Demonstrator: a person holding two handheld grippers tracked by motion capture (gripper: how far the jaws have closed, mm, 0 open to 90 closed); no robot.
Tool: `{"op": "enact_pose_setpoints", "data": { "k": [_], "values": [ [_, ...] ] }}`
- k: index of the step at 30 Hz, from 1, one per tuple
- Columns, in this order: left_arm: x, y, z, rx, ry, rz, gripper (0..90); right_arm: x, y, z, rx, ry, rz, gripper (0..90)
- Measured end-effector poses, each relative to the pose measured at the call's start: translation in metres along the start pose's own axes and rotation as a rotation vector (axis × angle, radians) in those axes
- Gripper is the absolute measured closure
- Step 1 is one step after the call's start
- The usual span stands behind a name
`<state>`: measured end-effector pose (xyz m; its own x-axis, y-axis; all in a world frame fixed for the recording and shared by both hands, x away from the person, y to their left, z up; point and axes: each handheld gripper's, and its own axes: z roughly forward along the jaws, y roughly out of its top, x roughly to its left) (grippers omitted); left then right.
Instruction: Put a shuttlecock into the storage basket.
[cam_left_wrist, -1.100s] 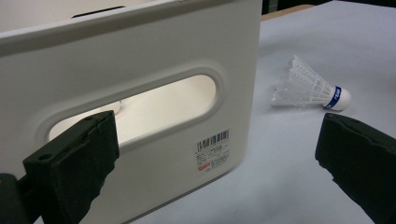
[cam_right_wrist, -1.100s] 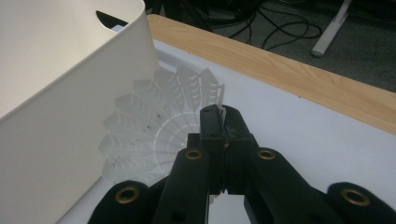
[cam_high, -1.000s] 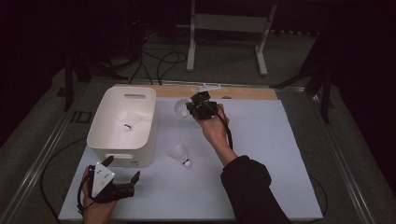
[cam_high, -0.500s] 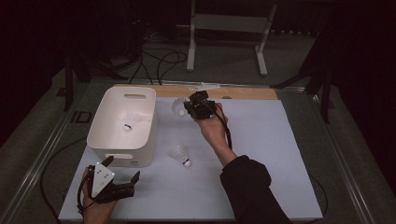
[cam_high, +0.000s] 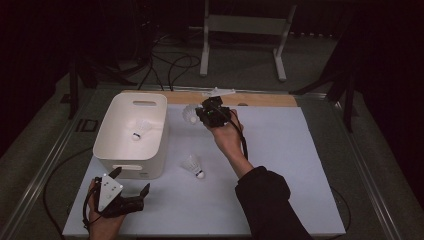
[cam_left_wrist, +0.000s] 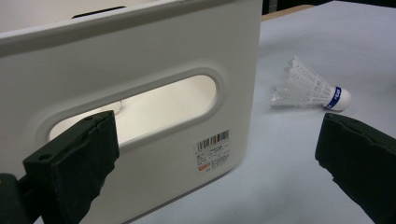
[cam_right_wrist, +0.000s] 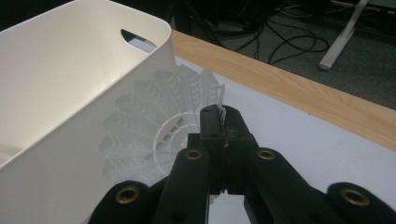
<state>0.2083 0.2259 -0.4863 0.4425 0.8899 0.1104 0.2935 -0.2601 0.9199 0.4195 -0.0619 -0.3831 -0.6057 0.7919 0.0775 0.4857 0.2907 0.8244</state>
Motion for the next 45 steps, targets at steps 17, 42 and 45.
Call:
{"op": "enact_pose_setpoints", "data": {
  "k": [17, 42, 45],
  "values": [
    [0.0, 0.0, 0.0, -0.001, -0.001, -0.003, 0.2, 0.003, 0.008, -0.006, -0.016, 0.023, 0.005, 89.4],
    [0.0, 0.0, 0.0, 0.002, 0.0, 0.003, 0.2, 0.01, 0.013, -0.01, -0.03, 0.057, 0.006, 89.4],
    [0.0, 0.0, 0.0, 0.0, 0.0, 0.003, 0.2, 0.011, 0.013, -0.009, -0.034, 0.063, 0.005, 89.4]
  ]
}}
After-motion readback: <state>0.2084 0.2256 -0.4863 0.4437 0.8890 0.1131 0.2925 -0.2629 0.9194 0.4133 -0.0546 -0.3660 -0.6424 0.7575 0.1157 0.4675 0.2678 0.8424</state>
